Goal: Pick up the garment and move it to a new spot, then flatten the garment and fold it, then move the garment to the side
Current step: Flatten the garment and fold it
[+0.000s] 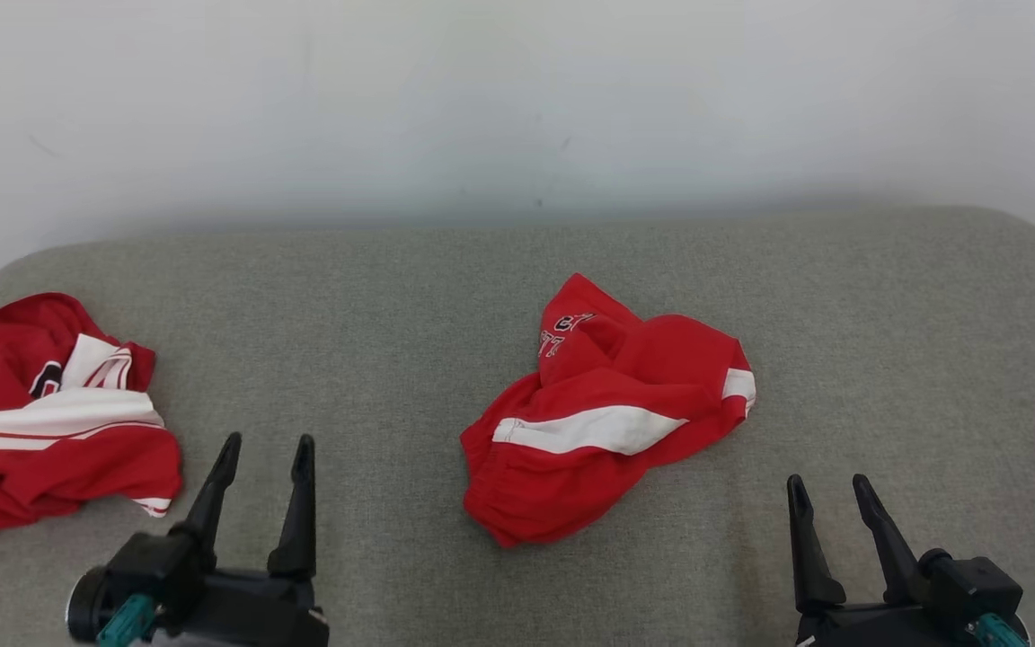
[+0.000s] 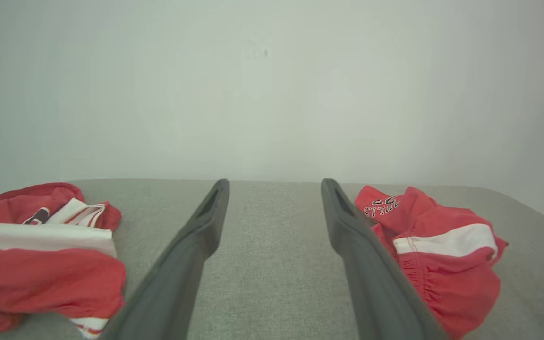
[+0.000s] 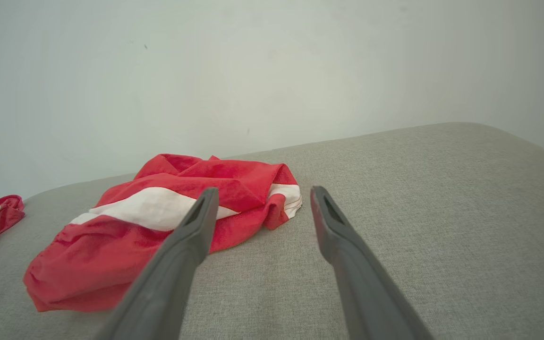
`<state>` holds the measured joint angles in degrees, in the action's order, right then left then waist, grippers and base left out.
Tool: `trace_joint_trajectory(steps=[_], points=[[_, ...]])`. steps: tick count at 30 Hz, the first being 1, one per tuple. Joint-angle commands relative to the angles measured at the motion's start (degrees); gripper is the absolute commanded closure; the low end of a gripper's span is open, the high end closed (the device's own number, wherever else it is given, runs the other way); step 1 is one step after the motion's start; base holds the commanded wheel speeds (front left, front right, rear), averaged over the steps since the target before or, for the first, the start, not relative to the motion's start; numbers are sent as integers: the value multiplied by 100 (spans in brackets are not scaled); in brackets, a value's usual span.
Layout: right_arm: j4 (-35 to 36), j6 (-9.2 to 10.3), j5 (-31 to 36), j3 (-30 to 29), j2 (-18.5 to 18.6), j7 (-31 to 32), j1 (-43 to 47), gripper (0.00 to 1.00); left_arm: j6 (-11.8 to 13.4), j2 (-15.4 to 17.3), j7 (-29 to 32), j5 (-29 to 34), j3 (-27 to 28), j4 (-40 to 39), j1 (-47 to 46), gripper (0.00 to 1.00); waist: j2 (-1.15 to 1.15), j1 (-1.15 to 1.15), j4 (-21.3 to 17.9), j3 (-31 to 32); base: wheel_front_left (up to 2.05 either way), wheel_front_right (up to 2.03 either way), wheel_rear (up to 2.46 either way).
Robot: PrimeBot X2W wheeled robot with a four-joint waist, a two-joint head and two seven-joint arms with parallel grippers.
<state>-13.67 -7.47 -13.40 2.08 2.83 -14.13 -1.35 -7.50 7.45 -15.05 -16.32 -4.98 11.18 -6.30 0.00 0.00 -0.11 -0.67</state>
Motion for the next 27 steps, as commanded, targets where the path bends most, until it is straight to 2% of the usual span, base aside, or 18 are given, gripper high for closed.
trace_joint_trajectory(steps=[1, 11, 20, 27], points=[[0, -5, -19, 4, 10, -19, -69, 0, 7, 56, -19, -54, -99, 99, -177, 0, 0, 0, -96, -94, 0, 0, 0], [-98, -5, -100, 38, 10, -64, -223, 0, 5, 605, 185, -889, -1730, 1119, -1564, 0, 0, 0, -578, -417, 0, 0, 0], [-151, -5, -114, 32, 10, -101, -334, 0, 6, 1036, 571, -1788, -3249, 1774, -2183, 0, 0, 0, -971, -555, 0, 0, 0], [-157, -5, -113, 38, 9, -111, -374, 0, 5, 1026, 576, -2261, -3771, 2257, -2441, 0, 0, 0, -1102, -604, 0, 0, 0]])
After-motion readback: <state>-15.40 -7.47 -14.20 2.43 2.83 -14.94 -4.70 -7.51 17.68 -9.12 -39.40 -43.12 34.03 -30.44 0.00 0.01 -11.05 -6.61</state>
